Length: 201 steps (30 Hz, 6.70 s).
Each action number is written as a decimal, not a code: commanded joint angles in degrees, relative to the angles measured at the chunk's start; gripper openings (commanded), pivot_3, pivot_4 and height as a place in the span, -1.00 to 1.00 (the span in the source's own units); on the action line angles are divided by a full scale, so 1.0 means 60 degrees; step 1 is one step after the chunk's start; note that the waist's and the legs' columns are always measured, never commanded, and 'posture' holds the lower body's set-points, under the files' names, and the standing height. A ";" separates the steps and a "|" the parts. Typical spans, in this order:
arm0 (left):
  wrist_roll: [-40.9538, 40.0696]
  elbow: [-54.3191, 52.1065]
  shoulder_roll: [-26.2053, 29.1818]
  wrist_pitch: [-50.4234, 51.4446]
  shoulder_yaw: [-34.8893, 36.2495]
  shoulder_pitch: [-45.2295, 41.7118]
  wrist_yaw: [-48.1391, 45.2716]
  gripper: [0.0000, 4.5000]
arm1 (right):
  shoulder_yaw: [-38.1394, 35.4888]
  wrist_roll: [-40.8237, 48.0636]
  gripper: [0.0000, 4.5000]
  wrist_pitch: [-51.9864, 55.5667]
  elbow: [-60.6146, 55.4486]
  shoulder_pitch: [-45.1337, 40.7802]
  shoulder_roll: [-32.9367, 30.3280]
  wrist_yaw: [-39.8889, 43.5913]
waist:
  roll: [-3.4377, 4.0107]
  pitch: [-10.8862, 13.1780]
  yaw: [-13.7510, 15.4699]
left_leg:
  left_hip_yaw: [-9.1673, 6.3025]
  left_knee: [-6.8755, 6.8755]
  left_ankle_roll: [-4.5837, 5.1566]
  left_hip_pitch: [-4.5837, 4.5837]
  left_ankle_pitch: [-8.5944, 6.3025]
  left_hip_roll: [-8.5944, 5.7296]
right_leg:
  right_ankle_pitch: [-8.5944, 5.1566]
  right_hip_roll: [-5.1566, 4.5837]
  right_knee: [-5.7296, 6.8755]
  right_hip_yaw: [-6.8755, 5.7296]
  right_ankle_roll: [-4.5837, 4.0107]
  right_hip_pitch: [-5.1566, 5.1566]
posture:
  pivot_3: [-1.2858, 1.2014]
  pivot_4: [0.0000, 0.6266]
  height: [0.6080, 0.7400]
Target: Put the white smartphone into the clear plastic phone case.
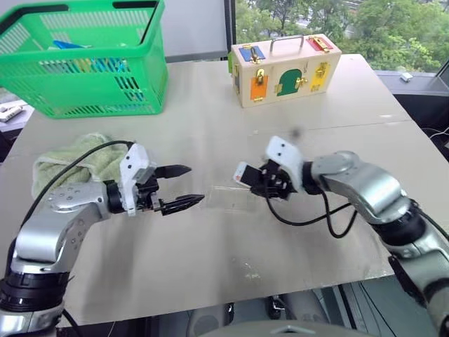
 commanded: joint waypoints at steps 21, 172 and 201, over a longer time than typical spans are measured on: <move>0.0956 0.2411 -0.0968 -0.3632 0.0471 0.1265 -0.0803 1.00 | 0.1724 -0.1730 0.23 -0.0943 0.1210 -0.1294 0.0986 0.1943 | -0.0003 -0.0002 -0.0017 | 0.0010 0.0004 -0.0018 0.0000 0.0012 -0.0001 | 0.0006 -0.0063 0.0030 -0.0030 -0.0008 -0.0015 | 0.03 -0.52 1.00; 0.2540 0.0302 -0.3198 0.0373 -0.3145 -0.2489 0.1325 1.00 | -0.3183 -0.0850 0.93 -0.3685 -0.2471 0.5083 -0.1495 -0.0328 | 0.0018 -0.0008 0.0233 | -0.0018 0.0044 -0.0015 0.0010 0.0049 0.0008 | 0.0005 -0.0003 0.0017 -0.0045 0.0013 0.0055 | 0.03 -0.52 1.00; 0.3821 0.7195 -0.7643 -0.4252 0.0670 -0.9861 1.1840 1.00 | -0.4753 -0.2925 0.93 -0.5452 -0.0488 0.2288 0.3274 -0.6601 | -0.0075 0.0054 0.0279 | -0.0019 0.0105 -0.0018 -0.0022 0.0053 -0.0004 | 0.0038 -0.0009 0.0034 -0.0035 0.0056 0.0054 | 0.03 -0.52 1.00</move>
